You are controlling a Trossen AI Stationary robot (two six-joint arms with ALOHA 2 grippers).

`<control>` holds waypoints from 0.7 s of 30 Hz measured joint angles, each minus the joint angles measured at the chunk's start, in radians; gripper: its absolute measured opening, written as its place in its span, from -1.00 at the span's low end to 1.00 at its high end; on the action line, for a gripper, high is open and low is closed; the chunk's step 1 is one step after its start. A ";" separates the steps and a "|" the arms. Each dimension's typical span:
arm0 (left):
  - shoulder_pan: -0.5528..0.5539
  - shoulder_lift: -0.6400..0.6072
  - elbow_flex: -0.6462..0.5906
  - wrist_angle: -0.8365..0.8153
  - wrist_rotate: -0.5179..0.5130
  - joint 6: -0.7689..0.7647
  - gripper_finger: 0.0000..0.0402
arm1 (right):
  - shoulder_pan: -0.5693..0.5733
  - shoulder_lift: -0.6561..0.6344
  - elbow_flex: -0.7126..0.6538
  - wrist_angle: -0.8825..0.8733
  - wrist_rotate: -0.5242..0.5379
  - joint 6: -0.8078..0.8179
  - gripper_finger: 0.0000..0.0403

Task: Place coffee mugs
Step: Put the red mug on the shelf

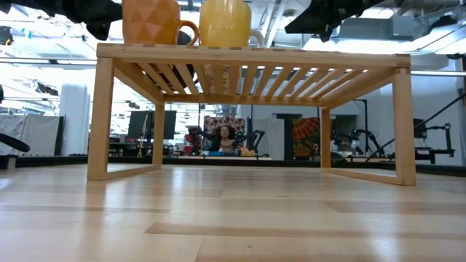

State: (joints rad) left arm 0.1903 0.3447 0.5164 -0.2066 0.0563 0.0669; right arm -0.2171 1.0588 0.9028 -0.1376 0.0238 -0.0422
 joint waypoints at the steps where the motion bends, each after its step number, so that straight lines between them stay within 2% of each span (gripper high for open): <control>1: -0.003 0.000 0.000 0.001 0.000 0.000 -1.00 | -0.002 0.000 0.000 0.002 0.000 0.001 -0.90; 5: -0.018 -0.001 0.000 0.002 0.000 0.008 -1.00 | -0.002 0.000 0.000 0.001 0.000 0.004 -0.90; 10: -0.021 -0.001 0.000 0.007 0.000 0.087 -1.00 | -0.017 0.002 0.000 0.022 0.001 -0.027 -0.90; 21: -0.021 -0.001 0.000 -0.008 -0.008 0.079 -1.00 | -0.021 0.003 0.000 0.022 0.001 -0.025 -0.90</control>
State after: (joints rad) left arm 0.1688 0.3439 0.5163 -0.2149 0.0480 0.1462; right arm -0.2386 1.0615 0.9031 -0.1154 0.0250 -0.0674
